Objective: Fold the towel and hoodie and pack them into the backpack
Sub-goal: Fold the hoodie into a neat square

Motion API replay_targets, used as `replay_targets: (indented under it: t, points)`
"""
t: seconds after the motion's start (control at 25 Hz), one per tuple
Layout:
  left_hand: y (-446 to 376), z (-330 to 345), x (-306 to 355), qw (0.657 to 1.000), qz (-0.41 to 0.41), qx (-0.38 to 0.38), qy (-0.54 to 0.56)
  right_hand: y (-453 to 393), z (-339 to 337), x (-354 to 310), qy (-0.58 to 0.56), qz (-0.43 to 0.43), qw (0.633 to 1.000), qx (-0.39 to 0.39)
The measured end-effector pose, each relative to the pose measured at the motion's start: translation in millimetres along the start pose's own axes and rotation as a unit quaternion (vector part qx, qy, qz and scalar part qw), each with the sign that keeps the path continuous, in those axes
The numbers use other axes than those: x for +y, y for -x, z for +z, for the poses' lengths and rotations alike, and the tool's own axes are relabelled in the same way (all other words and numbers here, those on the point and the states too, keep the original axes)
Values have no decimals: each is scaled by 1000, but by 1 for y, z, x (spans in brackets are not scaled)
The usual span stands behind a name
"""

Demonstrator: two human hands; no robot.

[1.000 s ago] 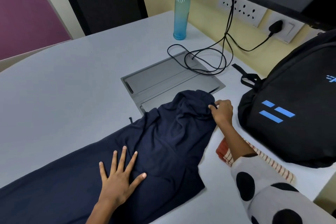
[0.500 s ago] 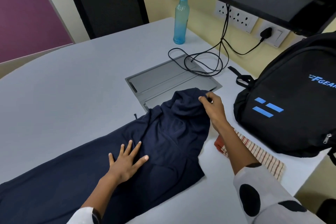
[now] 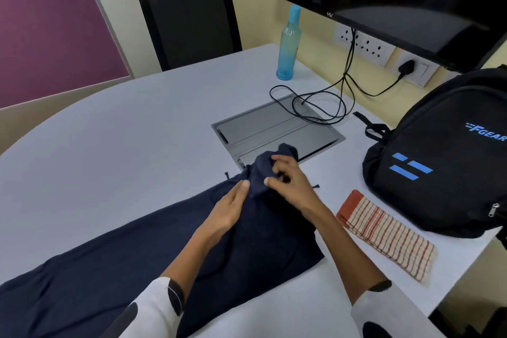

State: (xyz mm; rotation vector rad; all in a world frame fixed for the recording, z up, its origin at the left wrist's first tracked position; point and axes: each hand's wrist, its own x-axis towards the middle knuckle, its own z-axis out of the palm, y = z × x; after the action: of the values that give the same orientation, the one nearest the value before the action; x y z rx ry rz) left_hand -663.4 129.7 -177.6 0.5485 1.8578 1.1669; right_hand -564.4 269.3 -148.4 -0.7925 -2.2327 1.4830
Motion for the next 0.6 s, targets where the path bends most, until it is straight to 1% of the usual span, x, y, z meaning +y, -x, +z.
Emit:
replay_targets:
  t: [0.08,0.12,0.16,0.2,0.24,0.28,0.32,0.36,0.4,0.44,0.48,0.52,0.6]
  points:
    - [8,0,14,986,-64,9,153,17,23,-9,82,-67,992,-74]
    - [13,-3,18,978,-76,16,194,25,35,-11,140,-92,981,-99]
    - [16,-8,19,973,-75,28,215,32,44,-14,185,-108,969,-122]
    - [22,-14,17,972,-68,47,222,41,52,-17,204,-114,962,-141]
    - [27,-20,13,971,-56,69,224,49,56,-20,183,-111,965,-149]
    - [33,-27,10,971,-38,87,218,56,58,-25,131,-107,976,-138]
    - [39,-35,7,971,-18,103,215,63,59,-31,64,-103,987,-107]
    - [45,-42,4,969,-1,121,213,68,58,-35,9,-105,993,-52]
    - [52,-49,3,967,14,141,212,72,58,-39,-22,-108,994,9]
    - [59,-56,2,965,25,160,207,74,58,-39,-19,-102,993,59]
    - [66,-61,1,963,33,171,205,74,59,-38,-1,-82,993,87]
    - [73,-66,0,962,37,175,206,75,62,-37,16,-45,995,88]
    - [86,-73,-3,961,43,175,209,81,72,-37,8,33,999,36]
